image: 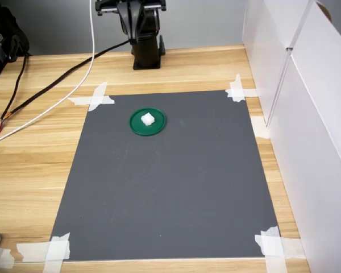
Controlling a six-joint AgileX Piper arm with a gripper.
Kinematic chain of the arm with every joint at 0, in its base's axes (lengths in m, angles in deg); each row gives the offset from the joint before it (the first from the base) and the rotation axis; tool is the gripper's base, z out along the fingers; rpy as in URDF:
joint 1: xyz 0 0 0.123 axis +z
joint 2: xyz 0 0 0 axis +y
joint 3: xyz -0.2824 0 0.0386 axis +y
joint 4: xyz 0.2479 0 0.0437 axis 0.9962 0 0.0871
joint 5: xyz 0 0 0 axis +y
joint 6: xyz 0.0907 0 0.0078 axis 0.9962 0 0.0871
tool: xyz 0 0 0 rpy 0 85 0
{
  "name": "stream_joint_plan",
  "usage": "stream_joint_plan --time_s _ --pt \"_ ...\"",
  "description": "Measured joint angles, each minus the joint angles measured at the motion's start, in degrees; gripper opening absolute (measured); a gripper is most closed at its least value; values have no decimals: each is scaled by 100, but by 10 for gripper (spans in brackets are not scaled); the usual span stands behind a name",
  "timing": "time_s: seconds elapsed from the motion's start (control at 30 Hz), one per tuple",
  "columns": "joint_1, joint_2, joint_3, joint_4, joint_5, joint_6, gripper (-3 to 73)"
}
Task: Grasp a white terminal and put it in the green lid.
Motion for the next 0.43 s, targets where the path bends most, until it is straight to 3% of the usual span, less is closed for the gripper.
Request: stream_joint_plan --time_s 0.17,0.43 --pt "0 -370 303 -228 22 0 -20" --pt "0 -453 710 -244 -62 0 -21"
